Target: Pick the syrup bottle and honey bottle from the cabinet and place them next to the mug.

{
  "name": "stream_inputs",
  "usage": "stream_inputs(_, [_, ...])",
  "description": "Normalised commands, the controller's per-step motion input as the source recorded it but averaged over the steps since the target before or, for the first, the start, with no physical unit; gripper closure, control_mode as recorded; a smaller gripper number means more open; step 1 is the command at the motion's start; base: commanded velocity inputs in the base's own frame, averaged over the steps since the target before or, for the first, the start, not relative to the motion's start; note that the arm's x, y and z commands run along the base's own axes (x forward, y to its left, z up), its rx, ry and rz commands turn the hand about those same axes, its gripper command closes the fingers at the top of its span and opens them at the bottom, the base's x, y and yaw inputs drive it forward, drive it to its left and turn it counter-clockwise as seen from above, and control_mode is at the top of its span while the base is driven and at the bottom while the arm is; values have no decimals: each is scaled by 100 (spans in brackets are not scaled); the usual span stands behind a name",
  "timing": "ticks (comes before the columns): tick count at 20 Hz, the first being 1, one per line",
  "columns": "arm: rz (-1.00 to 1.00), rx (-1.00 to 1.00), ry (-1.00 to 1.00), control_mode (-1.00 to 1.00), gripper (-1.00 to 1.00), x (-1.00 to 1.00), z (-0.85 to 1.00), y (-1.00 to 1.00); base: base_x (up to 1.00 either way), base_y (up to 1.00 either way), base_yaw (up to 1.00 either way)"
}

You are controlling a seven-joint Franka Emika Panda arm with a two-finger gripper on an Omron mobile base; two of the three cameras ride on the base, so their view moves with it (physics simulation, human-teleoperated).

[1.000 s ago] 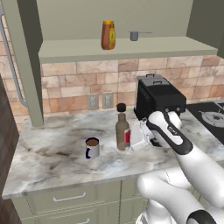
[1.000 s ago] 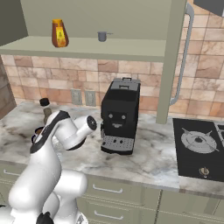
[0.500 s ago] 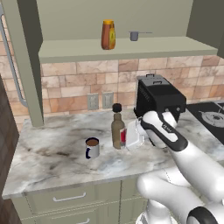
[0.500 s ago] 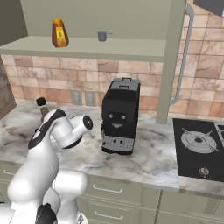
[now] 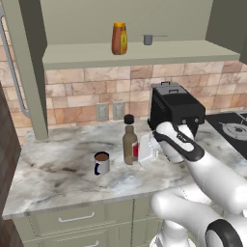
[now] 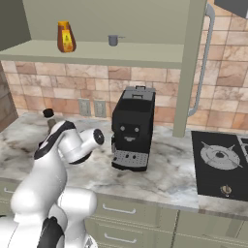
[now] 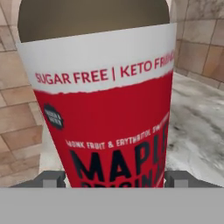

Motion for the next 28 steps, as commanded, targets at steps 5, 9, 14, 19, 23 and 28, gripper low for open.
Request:
stream_inputs(5, [0,14,-1,-100,100,0,-61,1,0,0,0])
stream_inputs(9, [0,7,-10,-100,100,0,-37,5,0,0,0])
stream_inputs(14, [0,2,-8,-100,100,0,-26,14,0,0,0])
stream_inputs(19, [0,0,0,-100,100,0,-19,22,0,0,0])
stream_inputs(23, [0,0,0,-100,100,0,-19,15,0,0,0])
stream_inputs(28, [0,0,0,-100,100,0,-17,4,0,0,0])
